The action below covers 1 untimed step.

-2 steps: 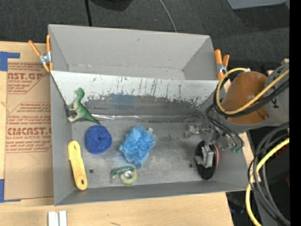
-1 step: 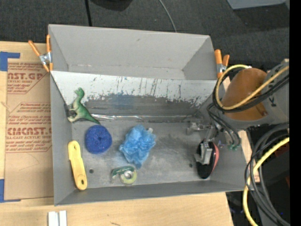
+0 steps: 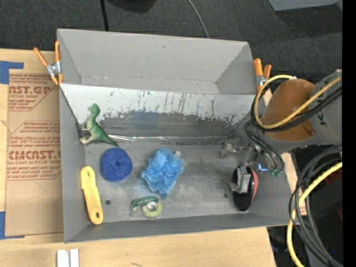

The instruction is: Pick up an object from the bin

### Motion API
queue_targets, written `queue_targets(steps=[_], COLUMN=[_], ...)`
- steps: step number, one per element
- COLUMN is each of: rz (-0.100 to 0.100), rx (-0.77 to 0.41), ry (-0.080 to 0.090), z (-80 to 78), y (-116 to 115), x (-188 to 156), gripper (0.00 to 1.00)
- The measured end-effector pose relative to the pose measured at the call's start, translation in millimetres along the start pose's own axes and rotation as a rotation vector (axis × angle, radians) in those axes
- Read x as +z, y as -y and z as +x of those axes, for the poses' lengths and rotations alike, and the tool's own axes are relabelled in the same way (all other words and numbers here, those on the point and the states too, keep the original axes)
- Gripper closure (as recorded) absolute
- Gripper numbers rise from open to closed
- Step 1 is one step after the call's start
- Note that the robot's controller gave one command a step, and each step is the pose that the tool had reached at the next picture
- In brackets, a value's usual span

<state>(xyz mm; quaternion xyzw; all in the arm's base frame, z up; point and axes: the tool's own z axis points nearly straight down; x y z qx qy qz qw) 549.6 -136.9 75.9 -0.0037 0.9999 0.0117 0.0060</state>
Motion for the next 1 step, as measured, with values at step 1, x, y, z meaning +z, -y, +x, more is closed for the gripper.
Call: queue_targets(steps=[1], rz=[-0.017], rx=[-0.272], ry=[-0.005], z=[0.7], y=[-11.2], x=[2.2], gripper=[0.0])
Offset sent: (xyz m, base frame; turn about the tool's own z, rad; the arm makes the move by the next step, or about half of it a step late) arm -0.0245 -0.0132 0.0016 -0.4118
